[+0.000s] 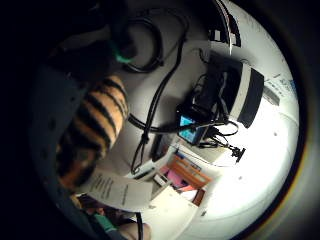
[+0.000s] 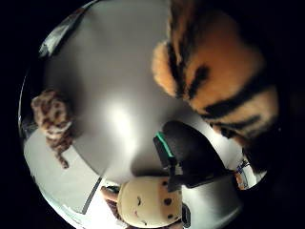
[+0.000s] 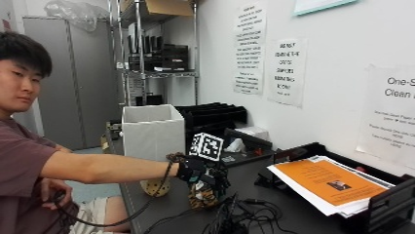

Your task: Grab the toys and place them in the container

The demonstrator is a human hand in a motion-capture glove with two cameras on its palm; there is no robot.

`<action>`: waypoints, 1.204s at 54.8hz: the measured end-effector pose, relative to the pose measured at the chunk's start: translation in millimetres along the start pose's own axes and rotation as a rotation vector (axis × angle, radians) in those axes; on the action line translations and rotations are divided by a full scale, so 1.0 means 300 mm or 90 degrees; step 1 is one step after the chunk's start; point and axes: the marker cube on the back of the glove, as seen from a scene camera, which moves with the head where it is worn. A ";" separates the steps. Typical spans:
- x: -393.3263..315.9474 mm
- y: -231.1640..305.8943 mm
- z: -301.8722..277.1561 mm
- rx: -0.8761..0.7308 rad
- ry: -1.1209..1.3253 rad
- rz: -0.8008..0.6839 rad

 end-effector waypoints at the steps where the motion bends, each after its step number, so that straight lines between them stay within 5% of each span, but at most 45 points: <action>1: -0.005 -0.005 -0.001 0.004 0.002 0.007; 20: -0.025 -0.005 -0.003 -0.041 -0.082 -0.033; 40: -0.072 -0.003 -0.042 0.081 -0.090 -0.071; 66: 0.116 0.236 -0.564 0.233 -0.095 -0.025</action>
